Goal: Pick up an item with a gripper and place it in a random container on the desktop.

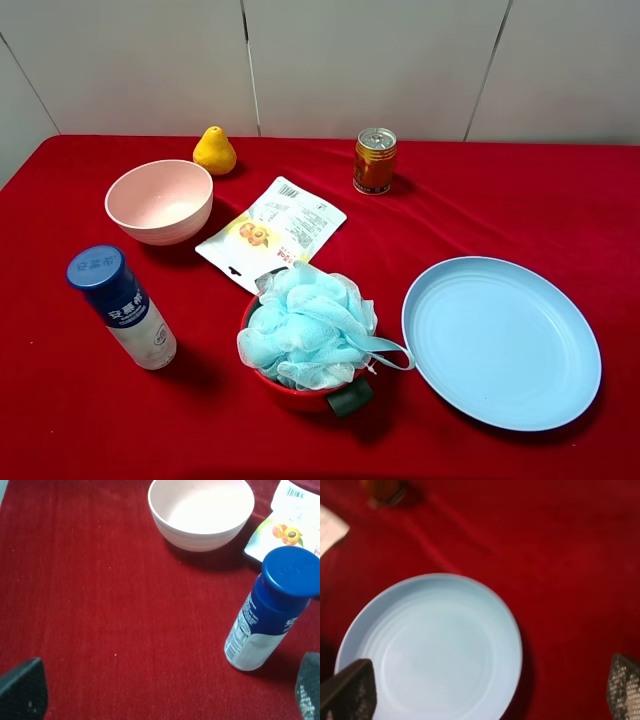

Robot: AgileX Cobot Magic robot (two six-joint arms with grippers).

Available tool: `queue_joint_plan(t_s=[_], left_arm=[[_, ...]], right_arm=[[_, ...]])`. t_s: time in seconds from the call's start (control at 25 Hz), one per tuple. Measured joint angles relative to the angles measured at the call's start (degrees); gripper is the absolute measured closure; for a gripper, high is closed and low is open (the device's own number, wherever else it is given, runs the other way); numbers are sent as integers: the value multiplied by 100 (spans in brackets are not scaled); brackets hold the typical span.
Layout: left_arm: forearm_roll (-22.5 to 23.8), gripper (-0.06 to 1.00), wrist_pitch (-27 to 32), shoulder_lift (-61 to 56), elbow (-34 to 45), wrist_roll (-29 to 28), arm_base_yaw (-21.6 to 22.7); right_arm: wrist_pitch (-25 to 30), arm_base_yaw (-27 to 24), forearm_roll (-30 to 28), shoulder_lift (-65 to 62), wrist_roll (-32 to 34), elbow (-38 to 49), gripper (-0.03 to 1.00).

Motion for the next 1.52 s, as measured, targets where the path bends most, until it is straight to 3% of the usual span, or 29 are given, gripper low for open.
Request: queue_joint_plan(t_s=[0.2,0.44,0.76,1.52], left_arm=[[0,-5,0,0,0,0,0],[0,-5,0,0,0,0,0],[0,-5,0,0,0,0,0],[0,-5,0,0,0,0,0]], right_arm=[[-53,-601,8,-875,13,240,28],[-119,-949,274,-1387,5,510,28],[-219,-949,608,-1387,-408,568,28],[-219,-949,629,-1387,-459,568,28]])
